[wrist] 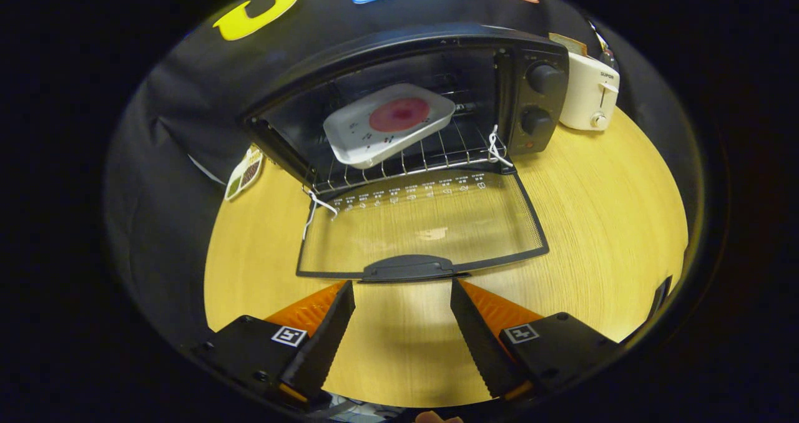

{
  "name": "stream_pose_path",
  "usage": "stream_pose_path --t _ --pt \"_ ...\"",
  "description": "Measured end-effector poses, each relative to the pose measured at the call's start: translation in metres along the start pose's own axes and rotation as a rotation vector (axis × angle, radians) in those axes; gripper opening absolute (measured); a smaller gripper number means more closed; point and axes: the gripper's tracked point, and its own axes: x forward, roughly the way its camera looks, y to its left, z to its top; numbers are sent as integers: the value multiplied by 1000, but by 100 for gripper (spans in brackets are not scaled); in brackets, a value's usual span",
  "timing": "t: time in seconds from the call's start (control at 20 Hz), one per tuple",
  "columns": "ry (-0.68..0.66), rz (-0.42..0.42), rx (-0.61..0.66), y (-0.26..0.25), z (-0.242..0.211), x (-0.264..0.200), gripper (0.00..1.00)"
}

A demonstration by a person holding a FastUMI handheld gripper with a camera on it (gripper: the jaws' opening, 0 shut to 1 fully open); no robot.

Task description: Open the toaster oven, put the food inside, and close the toaster oven door.

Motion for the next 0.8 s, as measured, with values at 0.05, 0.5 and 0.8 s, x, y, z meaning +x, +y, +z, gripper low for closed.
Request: stream_pose_path --t 0.05,0.5,0.8 --pt "15 -29 -35 -6 -5 2 98" --pt "50 -153 -285 -32 -20 28 99" --pt "25 -159 -261 -31 -8 39 99"
